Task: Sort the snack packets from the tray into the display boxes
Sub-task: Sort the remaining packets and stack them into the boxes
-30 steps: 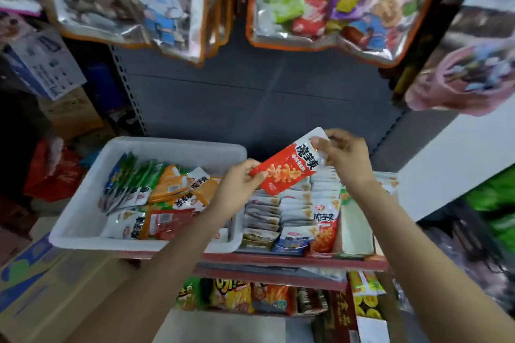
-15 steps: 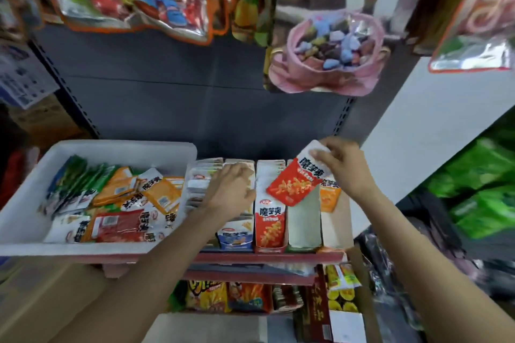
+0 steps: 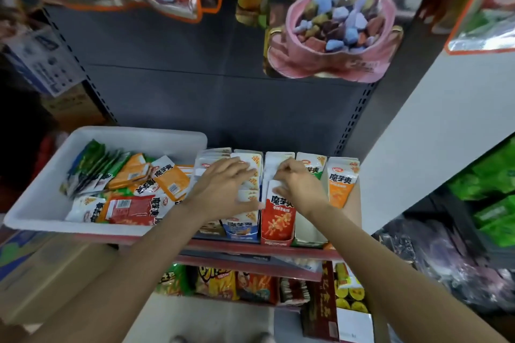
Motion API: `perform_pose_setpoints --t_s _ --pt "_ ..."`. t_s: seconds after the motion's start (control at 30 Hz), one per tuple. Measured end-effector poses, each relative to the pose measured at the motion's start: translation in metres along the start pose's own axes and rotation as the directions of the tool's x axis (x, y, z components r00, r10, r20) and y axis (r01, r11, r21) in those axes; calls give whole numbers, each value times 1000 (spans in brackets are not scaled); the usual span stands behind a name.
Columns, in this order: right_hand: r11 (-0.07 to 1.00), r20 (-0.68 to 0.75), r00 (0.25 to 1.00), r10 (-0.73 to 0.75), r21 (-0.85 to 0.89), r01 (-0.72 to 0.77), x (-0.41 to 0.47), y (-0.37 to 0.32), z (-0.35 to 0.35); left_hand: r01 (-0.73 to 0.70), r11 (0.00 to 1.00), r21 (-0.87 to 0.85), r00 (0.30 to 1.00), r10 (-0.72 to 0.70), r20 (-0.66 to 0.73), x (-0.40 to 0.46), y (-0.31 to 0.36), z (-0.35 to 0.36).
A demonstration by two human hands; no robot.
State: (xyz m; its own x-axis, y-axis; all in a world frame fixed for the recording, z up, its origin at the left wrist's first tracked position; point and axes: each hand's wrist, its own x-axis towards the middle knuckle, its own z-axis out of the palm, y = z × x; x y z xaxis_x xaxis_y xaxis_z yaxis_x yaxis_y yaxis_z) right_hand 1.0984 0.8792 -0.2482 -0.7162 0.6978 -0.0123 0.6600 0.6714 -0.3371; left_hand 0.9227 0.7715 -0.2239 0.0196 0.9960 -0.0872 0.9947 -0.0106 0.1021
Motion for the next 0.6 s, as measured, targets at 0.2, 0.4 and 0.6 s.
perform_pose_setpoints --t_s 0.2,0.4,0.6 --pt "997 -32 999 -24 -72 22 1 -5 8 -58 998 29 994 55 96 -2 -9 6" --pt "983 -133 987 85 175 -61 9 -27 -5 -56 967 -247 993 29 -111 -13 -16 2" --pt "942 -216 976 -10 325 82 43 -111 -16 111 881 -460 911 -275 -306 -47 -81 8"
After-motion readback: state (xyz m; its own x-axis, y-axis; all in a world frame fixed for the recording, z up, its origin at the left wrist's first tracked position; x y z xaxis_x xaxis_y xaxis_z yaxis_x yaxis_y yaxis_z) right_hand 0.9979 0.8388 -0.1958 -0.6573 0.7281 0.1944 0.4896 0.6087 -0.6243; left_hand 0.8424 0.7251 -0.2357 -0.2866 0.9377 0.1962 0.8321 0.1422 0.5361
